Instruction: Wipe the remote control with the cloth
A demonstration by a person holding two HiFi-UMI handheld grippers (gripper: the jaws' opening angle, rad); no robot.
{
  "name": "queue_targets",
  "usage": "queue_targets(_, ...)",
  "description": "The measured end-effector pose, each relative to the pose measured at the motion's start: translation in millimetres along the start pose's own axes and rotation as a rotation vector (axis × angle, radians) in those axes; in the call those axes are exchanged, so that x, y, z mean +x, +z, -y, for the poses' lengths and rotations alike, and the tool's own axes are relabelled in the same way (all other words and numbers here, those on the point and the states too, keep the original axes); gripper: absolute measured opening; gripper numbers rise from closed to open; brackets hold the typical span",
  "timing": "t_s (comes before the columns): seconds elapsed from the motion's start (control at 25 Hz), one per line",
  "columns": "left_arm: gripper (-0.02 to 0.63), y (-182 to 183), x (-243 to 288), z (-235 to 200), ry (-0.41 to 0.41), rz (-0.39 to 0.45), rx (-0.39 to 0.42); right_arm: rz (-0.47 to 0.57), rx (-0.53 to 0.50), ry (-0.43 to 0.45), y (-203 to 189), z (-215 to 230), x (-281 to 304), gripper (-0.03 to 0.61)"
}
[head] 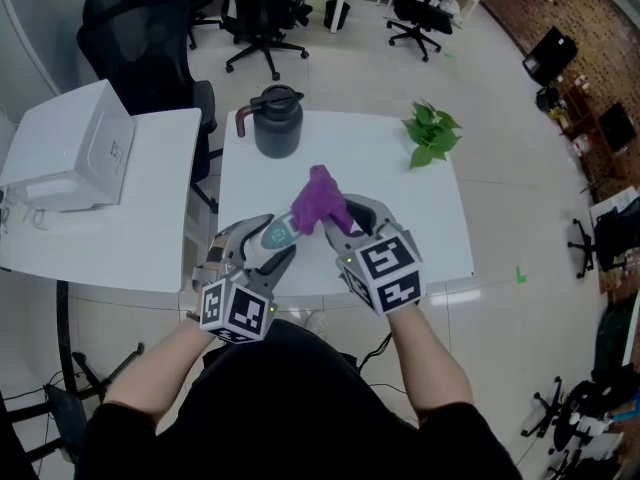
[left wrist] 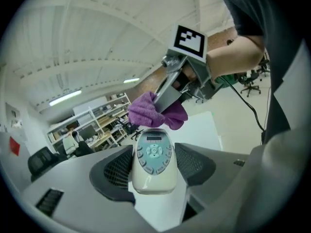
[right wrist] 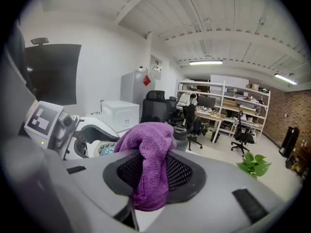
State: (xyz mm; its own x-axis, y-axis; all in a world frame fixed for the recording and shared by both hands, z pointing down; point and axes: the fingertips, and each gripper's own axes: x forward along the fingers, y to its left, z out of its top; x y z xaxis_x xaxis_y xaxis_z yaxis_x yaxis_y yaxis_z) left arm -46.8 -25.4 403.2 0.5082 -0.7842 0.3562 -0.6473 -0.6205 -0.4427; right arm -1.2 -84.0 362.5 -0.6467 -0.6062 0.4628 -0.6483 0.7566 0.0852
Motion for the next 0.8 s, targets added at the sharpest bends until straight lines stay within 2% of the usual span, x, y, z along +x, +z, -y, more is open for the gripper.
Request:
queue_targets(0.12,0.264,-18.7,7.9,-8.0,-0.034,-0.005,-0.184,0.066,0.039,-0.051,6.4,10.6,-11.4,0.118)
queue_targets(0.24,0.264,-40.6,17.9,-14.5,-0.068,-0.028,-0.391,0.103,0.106,-0.103,-4.1,22.9,-21.6,0.120)
queue_targets(0.36,0.264,-80.4,29.6,-11.3,-0.058,-0.093,-0.606,0.112,0.182,-0.144,-28.3,33.7,-31.1,0.120)
queue_targets(0.44,0.264,-106.2,38.4,-4.9,-0.040,-0.138,-0.704,0.112,0.234,-0.164,-45.4,38.9,-37.2,0.120)
queue_targets(0.52,0.264,-126.8,48.8,3.1,-0.024,-0.182,-0.747,0.104,0.276,-0.181,-61.4,41.5,-43.1,0.120)
queue_targets(0.64,0.264,-153.1,67.7,15.2,-0.009,-0.249,-0.733,0.076,0.310,-0.199,-84.8,41.8,-50.1,0.120)
queue_targets(0.8,0.264,-169.2,91.8,28.5,-0.010,-0.328,-0.729,0.029,0.331,-0.207,-112.0,41.1,-57.5,0.120)
